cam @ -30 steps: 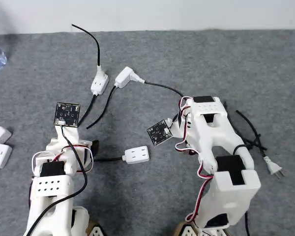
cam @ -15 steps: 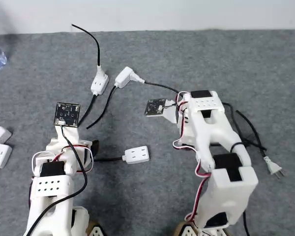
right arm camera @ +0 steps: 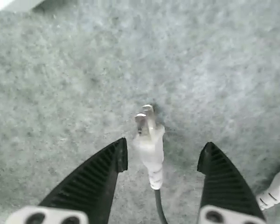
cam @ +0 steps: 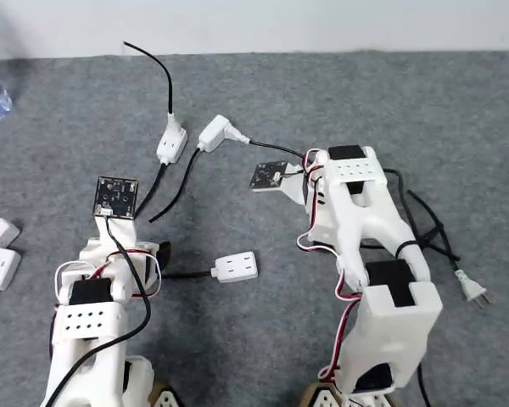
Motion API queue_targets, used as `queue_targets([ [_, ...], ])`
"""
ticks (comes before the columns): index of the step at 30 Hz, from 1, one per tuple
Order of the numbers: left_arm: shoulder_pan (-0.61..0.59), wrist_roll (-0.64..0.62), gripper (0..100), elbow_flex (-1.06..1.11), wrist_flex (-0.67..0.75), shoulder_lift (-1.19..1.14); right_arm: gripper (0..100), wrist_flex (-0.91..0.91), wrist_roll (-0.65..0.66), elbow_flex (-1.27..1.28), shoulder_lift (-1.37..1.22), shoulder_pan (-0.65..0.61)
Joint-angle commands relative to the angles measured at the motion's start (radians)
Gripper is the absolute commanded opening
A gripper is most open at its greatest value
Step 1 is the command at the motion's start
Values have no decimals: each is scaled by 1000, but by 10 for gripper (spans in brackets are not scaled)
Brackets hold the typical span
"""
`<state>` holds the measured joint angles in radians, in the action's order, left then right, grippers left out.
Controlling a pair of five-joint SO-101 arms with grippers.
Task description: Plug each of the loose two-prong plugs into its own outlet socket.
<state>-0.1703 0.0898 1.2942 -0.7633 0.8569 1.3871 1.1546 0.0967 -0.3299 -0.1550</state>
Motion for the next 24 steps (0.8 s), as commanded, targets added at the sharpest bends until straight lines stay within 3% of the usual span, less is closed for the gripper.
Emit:
queue_targets([
  [1, -2, -2, 258, -4, 18, 14, 230, 21, 21, -54, 58, 1],
  [10, -2, -2, 258, -4, 20, 14, 231, 35, 17, 49, 38, -7],
  [17, -2, -2, 258, -4, 23, 12, 231, 124, 15, 150, 199, -8],
  [24, -2, -2, 258, 7, 25, 18, 231, 59, 23, 239, 292, 1],
])
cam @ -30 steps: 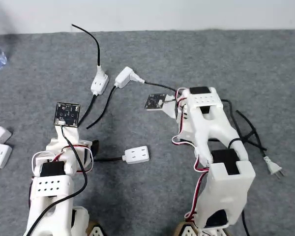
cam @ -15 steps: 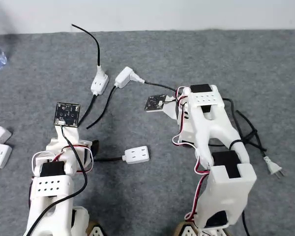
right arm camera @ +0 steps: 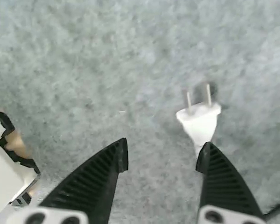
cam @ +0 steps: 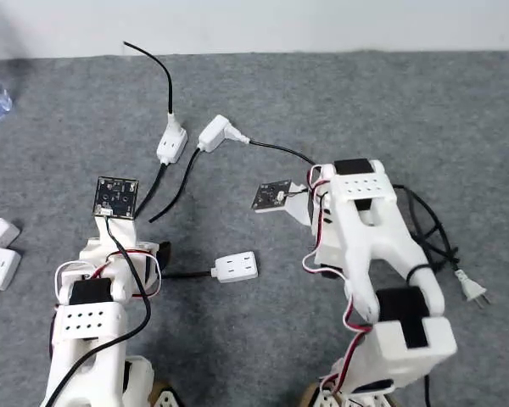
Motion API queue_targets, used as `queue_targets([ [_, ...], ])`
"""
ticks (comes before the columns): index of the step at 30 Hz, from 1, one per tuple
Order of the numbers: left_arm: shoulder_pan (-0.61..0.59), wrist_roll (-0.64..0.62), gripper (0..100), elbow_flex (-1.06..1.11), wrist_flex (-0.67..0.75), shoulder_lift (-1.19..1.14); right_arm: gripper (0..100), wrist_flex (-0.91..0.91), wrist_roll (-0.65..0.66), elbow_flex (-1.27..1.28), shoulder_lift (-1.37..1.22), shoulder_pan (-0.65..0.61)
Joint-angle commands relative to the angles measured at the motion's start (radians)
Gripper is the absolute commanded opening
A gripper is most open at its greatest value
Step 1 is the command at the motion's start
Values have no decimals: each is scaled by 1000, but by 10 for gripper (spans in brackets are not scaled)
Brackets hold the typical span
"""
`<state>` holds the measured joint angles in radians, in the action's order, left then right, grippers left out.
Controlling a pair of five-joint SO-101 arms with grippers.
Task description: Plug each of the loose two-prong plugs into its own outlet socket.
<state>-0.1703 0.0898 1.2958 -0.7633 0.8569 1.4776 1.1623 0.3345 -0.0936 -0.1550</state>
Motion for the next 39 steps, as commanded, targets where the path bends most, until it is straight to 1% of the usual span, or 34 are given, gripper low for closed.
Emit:
queue_targets([
  [1, -2, -2, 258, 5, 25, 18, 231, -51, 15, 5, 54, 1],
  [5, -2, -2, 258, 5, 25, 18, 230, -171, 15, -17, 47, 2],
  [11, -2, -2, 258, 5, 25, 18, 230, -283, 15, -49, 42, 1],
  [17, -2, -2, 258, 5, 25, 18, 230, -213, 120, -37, -10, 4],
  [25, -2, -2, 258, 5, 26, 18, 230, -239, 149, -52, -156, 42],
  [29, -2, -2, 258, 5, 26, 18, 230, -226, 155, -52, -127, 47],
  [33, -2, -2, 258, 5, 26, 18, 230, -196, 166, -51, -39, 56],
  [36, -2, -2, 258, 5, 26, 18, 230, -183, 249, -25, -15, 58],
  [39, -2, -2, 258, 7, 26, 18, 230, -139, 358, -23, -48, 58],
])
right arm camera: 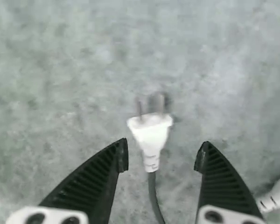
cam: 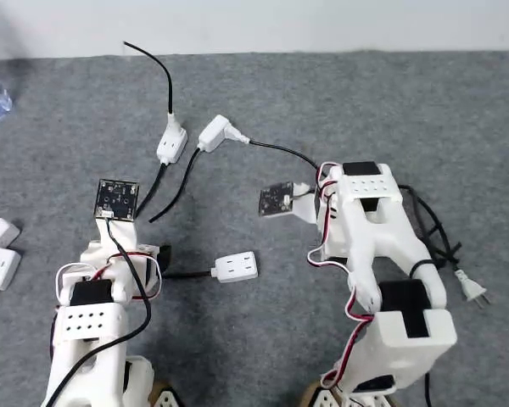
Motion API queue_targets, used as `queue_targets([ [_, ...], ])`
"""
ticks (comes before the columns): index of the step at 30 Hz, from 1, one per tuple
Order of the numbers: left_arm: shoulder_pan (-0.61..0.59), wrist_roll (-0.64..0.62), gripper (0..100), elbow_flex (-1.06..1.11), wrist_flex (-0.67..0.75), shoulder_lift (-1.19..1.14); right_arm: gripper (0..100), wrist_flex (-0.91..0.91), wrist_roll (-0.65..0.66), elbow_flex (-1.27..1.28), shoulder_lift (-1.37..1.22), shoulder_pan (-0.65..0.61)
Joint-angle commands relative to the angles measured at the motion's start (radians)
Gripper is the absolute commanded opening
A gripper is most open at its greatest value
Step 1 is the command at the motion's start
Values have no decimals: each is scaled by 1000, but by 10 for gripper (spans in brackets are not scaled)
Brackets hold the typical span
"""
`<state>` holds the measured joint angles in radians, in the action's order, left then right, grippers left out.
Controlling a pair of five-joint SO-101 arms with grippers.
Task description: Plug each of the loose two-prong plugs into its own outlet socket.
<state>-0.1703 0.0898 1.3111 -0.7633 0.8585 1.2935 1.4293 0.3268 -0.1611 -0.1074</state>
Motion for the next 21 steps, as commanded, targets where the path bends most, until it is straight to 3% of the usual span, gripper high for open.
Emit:
queue_targets([
  [1, -2, -2, 258, -8, 26, 17, 230, 59, 109, -35, -1, 10],
  [10, -2, -2, 258, -8, 26, 17, 225, 277, 163, -419, -311, 10],
  [17, -2, -2, 258, -8, 26, 17, 40, 377, 187, -578, -461, 10],
  [21, -2, -2, 258, -8, 26, 17, 48, 377, 186, -577, -481, 10],
])
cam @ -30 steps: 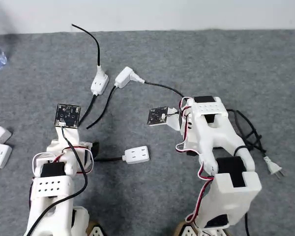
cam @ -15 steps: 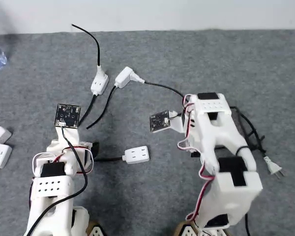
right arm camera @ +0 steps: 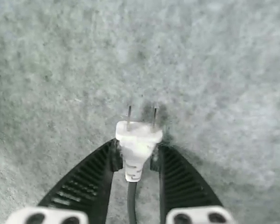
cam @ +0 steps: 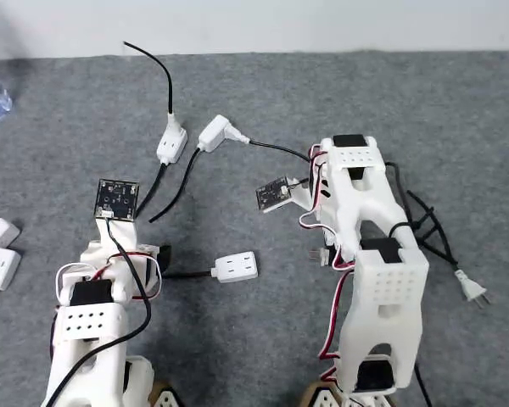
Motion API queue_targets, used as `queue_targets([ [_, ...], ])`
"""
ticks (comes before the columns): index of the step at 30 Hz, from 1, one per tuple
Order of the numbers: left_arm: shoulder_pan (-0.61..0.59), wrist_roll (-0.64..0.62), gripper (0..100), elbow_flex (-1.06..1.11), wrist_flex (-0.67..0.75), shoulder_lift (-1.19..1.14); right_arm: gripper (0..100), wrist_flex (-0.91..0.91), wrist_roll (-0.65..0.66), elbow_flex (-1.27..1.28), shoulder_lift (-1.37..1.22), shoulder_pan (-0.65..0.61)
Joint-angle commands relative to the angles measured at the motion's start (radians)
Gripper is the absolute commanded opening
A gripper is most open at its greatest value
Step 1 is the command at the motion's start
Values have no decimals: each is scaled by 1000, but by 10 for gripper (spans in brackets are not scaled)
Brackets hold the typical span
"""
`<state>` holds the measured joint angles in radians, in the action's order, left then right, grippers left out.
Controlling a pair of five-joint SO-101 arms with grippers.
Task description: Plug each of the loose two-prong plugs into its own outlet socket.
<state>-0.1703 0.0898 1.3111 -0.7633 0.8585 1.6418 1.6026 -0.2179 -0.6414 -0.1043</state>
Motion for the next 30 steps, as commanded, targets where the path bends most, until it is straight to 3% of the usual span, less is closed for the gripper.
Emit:
queue_targets([
  [1, -2, -2, 258, -8, 26, 17, 73, 28, 12, -21, -2, 7],
  [5, -2, -2, 258, -8, 26, 17, 184, 19, 18, 3, -8, 7],
  [8, -2, -2, 258, -8, 26, 17, 183, 18, 20, 15, -12, 5],
  [14, -2, -2, 258, -8, 26, 17, 9, 18, 14, 18, -13, 2],
  [21, -2, -2, 258, -8, 26, 17, 8, 16, 12, 17, -7, 4],
  [25, 2, -6, 258, -12, 25, 18, 8, 7, -101, 14, 97, -2],
  [30, 110, -21, 258, -39, 17, 18, 8, 58, -239, 20, 305, -35],
])
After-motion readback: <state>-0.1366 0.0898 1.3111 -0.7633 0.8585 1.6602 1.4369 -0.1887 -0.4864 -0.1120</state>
